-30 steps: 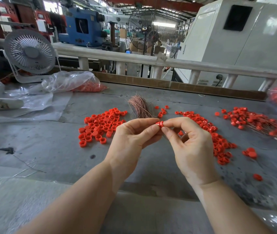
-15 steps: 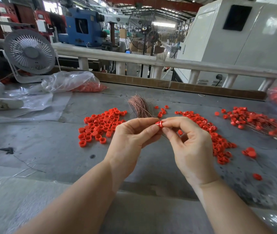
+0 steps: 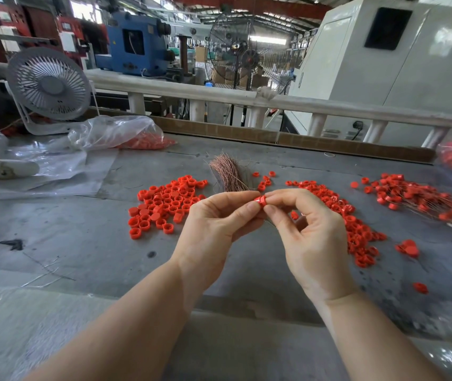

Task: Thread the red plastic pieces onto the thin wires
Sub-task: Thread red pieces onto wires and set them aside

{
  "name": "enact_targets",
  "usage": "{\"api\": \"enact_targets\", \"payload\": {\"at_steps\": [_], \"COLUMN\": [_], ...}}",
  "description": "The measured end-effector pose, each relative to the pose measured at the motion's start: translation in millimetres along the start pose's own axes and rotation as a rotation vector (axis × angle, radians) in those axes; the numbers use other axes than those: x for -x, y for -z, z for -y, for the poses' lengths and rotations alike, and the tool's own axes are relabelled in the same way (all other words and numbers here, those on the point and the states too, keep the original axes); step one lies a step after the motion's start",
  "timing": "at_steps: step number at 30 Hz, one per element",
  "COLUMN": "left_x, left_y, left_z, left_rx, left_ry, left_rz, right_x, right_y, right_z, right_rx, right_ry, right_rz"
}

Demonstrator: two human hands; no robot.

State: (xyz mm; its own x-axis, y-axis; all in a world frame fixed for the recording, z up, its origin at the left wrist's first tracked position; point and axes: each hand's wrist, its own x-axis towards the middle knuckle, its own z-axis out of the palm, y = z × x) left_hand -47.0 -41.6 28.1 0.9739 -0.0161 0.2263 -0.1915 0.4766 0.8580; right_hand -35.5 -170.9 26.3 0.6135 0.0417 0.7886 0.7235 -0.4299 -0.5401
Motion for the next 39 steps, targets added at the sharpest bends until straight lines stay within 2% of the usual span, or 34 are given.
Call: {"api": "enact_targets", "payload": {"at_steps": [26,39], "left_x": [0.5,0.0], "left_y": [-0.8,0.6], "left_z": [-1.6,0.5], "left_rx": [0.027,-0.015], "left_ry": [0.035,0.005], "left_rz": [-0.011,-0.007], "right_x": [-0.2,1.1], "right_y": [0.0,0.4], "right_z": [-1.2,-2.8], "right_rx": [-0.051,0.005], "right_ry": [-0.053,0.039], "right_rz": [-0.005,0.018]}}
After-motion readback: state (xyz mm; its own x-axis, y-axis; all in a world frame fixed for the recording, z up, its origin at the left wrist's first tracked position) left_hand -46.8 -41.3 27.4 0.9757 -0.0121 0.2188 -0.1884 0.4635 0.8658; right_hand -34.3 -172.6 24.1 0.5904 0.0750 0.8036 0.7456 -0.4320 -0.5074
